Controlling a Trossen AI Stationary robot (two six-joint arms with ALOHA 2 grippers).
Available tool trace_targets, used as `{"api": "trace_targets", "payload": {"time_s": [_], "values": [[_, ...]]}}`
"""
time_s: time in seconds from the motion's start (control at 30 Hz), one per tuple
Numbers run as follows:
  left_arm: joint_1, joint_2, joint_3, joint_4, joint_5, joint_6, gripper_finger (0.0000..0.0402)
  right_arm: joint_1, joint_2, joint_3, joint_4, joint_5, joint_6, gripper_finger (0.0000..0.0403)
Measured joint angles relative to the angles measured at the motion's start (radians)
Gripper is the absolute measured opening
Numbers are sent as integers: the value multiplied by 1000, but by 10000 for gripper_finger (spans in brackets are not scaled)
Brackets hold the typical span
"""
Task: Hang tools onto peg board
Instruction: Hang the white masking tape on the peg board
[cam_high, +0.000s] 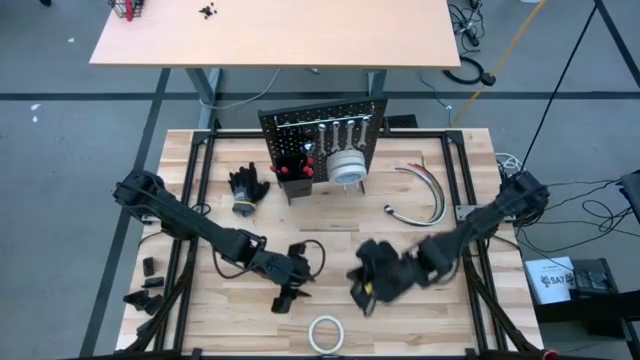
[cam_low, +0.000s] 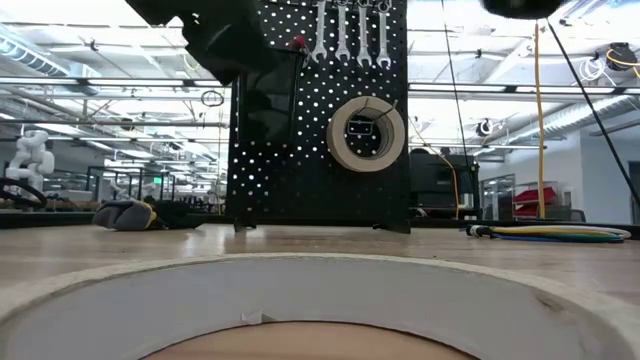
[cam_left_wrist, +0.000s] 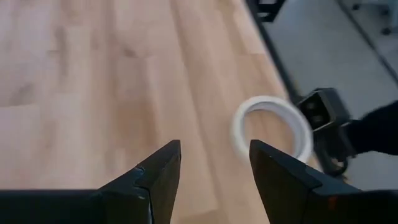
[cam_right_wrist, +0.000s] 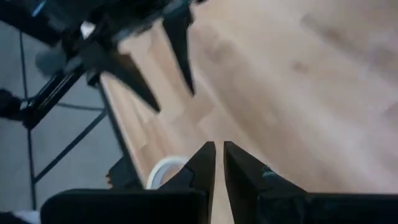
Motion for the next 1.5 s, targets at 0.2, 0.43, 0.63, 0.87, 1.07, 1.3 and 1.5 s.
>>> {"api": "trace_targets", "payload": {"time_s": [0.2,0.43,0.63,0.87,1.07,1.3,1.5], "values": [[-29,90,2,132,-29,-77,194,133,94,0,11,46,168,27],[-122,182,61,134,-233,-261,194,233,192,0,19,39,206,27],[-200,310,163,132,-342,-365,194,285,237,0,30,24,183,27],[-223,457,276,70,-468,-440,194,316,243,0,34,23,149,27],[-221,522,318,35,-444,-446,194,347,243,0,83,22,150,27],[-226,532,330,-105,-390,-475,193,367,243,0,94,24,153,27],[-224,526,332,-165,-377,-495,144,350,243,0,93,26,150,27]]}}
